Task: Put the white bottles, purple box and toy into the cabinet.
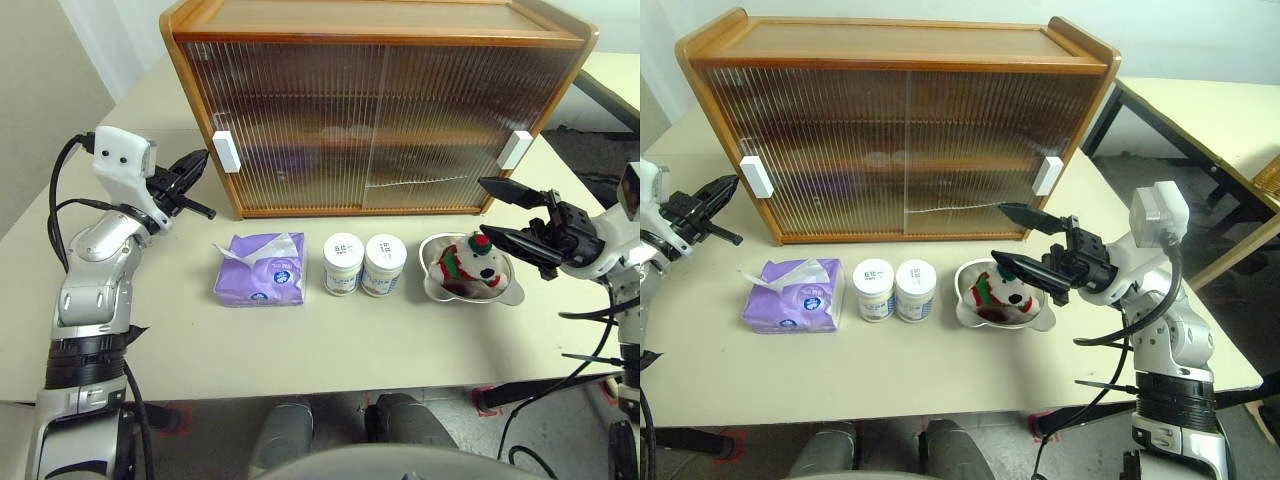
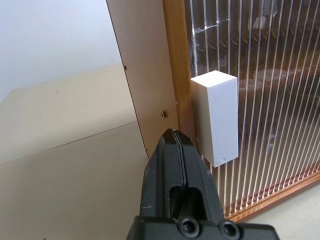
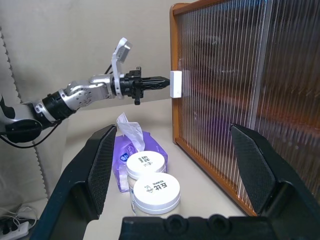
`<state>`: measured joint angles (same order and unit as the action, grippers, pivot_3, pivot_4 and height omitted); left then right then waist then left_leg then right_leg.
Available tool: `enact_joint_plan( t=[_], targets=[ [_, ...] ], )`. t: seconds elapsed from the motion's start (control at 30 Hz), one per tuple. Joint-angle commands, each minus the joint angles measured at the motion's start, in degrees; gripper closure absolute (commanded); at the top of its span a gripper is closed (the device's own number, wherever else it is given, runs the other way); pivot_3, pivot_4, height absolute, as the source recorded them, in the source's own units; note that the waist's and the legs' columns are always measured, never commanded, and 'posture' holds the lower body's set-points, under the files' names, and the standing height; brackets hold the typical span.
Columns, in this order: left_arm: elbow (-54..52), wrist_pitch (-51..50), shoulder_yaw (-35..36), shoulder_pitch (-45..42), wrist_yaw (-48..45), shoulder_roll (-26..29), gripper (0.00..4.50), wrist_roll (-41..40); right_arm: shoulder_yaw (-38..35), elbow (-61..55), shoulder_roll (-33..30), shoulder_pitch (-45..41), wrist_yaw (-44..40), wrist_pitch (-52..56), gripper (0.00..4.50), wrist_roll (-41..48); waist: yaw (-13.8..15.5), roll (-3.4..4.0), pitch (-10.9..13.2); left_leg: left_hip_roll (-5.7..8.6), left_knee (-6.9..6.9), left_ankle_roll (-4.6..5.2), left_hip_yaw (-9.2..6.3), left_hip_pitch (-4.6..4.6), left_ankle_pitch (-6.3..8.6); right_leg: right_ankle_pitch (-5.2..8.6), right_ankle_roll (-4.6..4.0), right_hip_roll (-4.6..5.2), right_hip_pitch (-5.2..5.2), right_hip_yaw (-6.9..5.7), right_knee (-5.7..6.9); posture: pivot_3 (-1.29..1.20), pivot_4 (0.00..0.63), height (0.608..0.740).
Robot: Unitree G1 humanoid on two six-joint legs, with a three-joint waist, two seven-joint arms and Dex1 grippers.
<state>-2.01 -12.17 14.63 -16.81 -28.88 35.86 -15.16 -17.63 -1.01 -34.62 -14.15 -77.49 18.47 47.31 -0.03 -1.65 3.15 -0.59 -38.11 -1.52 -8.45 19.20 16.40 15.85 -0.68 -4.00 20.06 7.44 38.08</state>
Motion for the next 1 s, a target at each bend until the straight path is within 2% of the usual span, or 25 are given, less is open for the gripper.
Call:
enact_joint_plan(
  t=[0.03, 0.6, 1.0],
  targets=[
    [-2.39, -1.18, -2.51, -1.02, -0.15, -0.96, 4.47, 0.61, -1.37, 1.21, -0.79, 0.53, -0.92, -0.94, 0.0, 0.08, 0.25, 0.0, 0.0, 0.01, -0.01, 0.0, 0.0, 0.01, 0.0, 0.0, 0.0, 0.0, 0.0, 0.0, 0.0, -0.03, 0.047, 0.74],
    [-3.94, -3.43, -3.26, -1.77, 0.08, -1.81, 4.47, 1.04, -0.56, 5.22, 0.24, -0.66, -3.34, -3.82, 0.0, -0.95, 0.87, -0.02, -0.01, 0.03, -0.05, 0.0, 0.0, -0.08, 0.0, -0.09, -0.1, -0.01, -0.09, 0.0, 0.01, -0.02, 0.032, 0.74],
    [-1.32, -1.52, -6.46, -3.77, -0.98, -4.8, 4.47, 1.99, -1.29, 4.71, 0.39, 0.62, -3.62, -4.56, 0.0, -0.59, 0.82, -0.02, -0.02, 0.03, -0.18, 0.01, 0.0, -0.09, 0.0, -0.12, -0.08, -0.01, -0.16, 0.0, 0.0, -0.05, 0.029, 0.74]
  ],
)
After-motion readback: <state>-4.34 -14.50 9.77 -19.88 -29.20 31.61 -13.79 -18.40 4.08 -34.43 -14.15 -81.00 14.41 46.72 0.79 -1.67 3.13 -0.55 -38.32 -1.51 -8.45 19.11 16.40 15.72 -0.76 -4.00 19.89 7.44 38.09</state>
